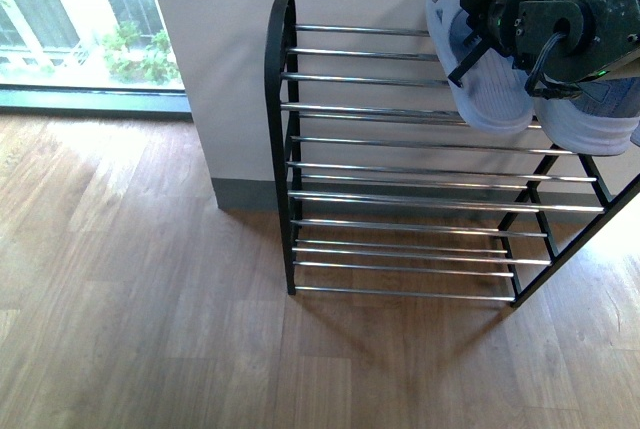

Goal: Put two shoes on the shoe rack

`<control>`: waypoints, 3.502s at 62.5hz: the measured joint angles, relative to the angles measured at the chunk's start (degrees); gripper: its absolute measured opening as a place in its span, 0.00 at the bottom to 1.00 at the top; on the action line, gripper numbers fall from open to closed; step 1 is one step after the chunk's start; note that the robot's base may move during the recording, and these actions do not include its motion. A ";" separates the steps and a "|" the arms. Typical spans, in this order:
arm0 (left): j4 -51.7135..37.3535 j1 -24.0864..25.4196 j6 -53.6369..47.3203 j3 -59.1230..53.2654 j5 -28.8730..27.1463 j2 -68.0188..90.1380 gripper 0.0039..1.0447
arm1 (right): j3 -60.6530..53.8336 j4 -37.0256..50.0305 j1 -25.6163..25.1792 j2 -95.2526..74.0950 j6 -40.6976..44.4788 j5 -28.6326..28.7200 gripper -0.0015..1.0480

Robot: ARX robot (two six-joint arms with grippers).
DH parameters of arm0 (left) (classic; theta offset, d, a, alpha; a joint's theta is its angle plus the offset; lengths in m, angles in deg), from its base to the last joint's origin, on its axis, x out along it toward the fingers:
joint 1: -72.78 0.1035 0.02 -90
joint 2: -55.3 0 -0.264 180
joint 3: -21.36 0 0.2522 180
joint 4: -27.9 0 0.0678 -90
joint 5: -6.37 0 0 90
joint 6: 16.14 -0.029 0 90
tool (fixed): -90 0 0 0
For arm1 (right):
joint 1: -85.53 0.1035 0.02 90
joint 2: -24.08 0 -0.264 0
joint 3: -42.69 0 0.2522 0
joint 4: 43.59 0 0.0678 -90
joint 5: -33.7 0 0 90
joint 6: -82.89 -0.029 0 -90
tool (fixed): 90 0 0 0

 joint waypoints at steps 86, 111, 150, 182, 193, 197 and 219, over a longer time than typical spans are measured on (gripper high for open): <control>0.00 0.02 0.00 0.00 0.00 0.00 0.01 | -9.25 -25.09 -1.81 22.10 -25.66 6.60 0.72; 0.00 0.00 0.00 0.00 0.04 0.00 0.01 | -26.67 -7.91 -9.94 48.96 -42.69 24.57 0.73; 0.00 0.02 0.00 0.00 0.00 0.00 0.01 | -63.30 10.60 -13.29 68.85 -49.96 29.11 0.01; 0.00 0.02 0.00 0.00 0.00 0.00 0.01 | -76.74 4.52 -13.31 88.39 -49.96 29.09 0.01; 0.00 0.02 0.00 0.00 0.00 0.00 0.01 | -78.93 2.21 -13.31 93.20 -49.99 29.09 0.01; 0.00 0.02 0.00 0.00 0.00 0.00 0.01 | -80.37 3.39 -13.31 94.03 -49.96 29.09 0.01; 0.00 0.02 0.00 0.00 0.00 0.00 0.01 | -80.96 -7.52 -13.31 105.96 -49.99 29.09 0.01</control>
